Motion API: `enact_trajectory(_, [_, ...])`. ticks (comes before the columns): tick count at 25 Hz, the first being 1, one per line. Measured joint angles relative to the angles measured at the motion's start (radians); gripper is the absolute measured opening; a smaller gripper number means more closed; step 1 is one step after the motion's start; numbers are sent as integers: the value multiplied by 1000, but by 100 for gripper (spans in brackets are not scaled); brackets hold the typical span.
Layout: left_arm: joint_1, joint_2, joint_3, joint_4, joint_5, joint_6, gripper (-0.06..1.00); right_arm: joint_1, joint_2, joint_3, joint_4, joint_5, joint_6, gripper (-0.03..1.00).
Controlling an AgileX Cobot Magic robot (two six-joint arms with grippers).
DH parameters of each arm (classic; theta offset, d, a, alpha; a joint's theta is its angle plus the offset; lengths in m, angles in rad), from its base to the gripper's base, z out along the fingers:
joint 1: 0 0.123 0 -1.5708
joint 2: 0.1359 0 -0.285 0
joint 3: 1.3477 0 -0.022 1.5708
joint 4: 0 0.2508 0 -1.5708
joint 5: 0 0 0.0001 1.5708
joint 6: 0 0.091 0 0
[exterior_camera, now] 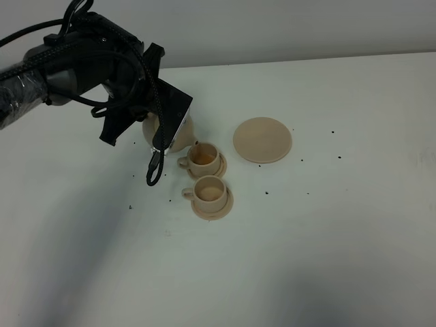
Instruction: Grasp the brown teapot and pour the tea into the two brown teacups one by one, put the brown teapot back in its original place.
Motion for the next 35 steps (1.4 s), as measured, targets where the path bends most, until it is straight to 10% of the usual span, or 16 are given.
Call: enact_trajectory(35, [-1,3,0,20,-50,176,15,0,0,0,0,0,0,49])
